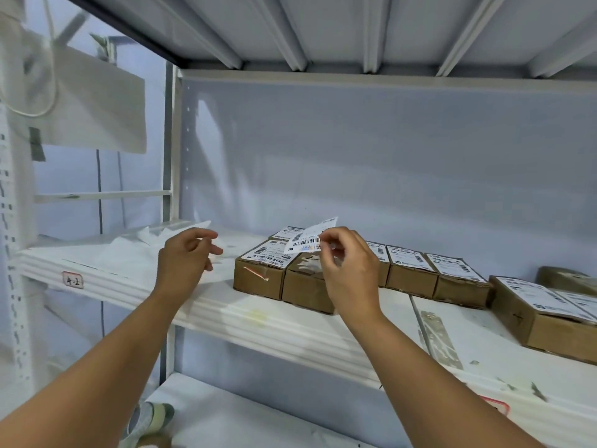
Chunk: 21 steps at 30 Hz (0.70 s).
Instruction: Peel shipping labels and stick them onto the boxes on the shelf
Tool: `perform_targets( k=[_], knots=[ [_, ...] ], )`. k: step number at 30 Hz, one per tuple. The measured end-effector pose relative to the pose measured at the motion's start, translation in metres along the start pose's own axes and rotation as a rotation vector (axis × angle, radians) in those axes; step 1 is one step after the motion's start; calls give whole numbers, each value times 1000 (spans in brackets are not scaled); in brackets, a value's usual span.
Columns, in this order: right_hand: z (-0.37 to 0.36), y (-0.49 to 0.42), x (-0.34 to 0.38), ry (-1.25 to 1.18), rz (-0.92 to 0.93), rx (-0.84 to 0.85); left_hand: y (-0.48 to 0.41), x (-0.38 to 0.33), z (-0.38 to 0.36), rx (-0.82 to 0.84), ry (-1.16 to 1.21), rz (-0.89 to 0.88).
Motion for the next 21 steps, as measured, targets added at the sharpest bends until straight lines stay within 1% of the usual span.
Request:
perform_targets(
  k=[1, 3, 6, 7, 9, 11, 13, 17, 20, 21],
  knots=[
    [1, -1, 0, -12, -14, -9, 2, -11, -5, -18, 39, -20],
    [3, -3, 0, -31, -49, -19, 7, -37, -21, -1, 86, -69],
    [10, -7, 0, -58, -77, -52, 15, -74, -55, 118, 31, -105],
    [12, -8, 1, -70, -79, -62, 17, -81, -65, 166, 66, -75],
    [15, -9, 1, -111, -100, -55, 19, -86, -83, 238, 245, 51],
    [17, -10, 1, -152, -124, -43, 21, -88, -95, 264, 459, 197],
    [20, -12, -1, -189, -150, -41, 21, -91, -102, 274, 594, 268],
    [19, -20, -26, -304, -365, -28, 18, -100, -109, 342, 540, 155],
    [9, -26, -53, -347, -653, 66, 22, -102, -116, 424, 505, 96],
    [5, -27, -60, -399, -755, 107, 22, -101, -117, 439, 500, 93]
  ],
)
Point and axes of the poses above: each hand's wrist, its own y-axis away from the middle knuckle, its own z-axis out of the back of the hand, x = y × z, the point moved 7 cm from there along -y, towards the middle knuckle, and after that the axes turned 5 degrees about -z, right-handed, at the moved point
